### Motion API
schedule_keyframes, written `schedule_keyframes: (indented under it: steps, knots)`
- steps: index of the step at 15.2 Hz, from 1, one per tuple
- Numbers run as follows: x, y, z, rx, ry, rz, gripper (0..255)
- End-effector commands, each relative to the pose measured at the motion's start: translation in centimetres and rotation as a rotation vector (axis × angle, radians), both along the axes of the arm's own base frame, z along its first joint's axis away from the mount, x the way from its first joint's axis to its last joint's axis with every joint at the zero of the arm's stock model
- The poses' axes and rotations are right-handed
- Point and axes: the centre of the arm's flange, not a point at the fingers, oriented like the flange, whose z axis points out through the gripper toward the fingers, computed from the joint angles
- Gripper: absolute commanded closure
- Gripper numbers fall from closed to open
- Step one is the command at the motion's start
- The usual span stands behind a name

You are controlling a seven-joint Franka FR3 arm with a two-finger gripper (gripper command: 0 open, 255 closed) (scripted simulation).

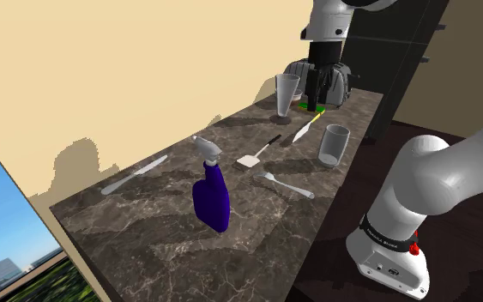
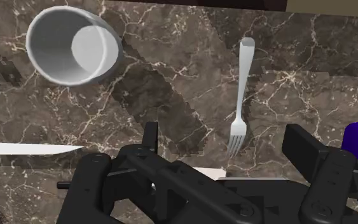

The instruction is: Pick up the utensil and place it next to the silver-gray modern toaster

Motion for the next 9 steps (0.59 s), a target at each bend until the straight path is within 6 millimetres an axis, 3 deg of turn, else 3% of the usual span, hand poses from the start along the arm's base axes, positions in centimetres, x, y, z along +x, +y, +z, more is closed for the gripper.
schedule_keyframes:
  steps: [1,9]
  knots:
    - [0.0,0.0,0.0,0.000,0.000,0.000,0]
    - [5.0,-4.1,-7.3,0.000,-0.036,0.585,0]
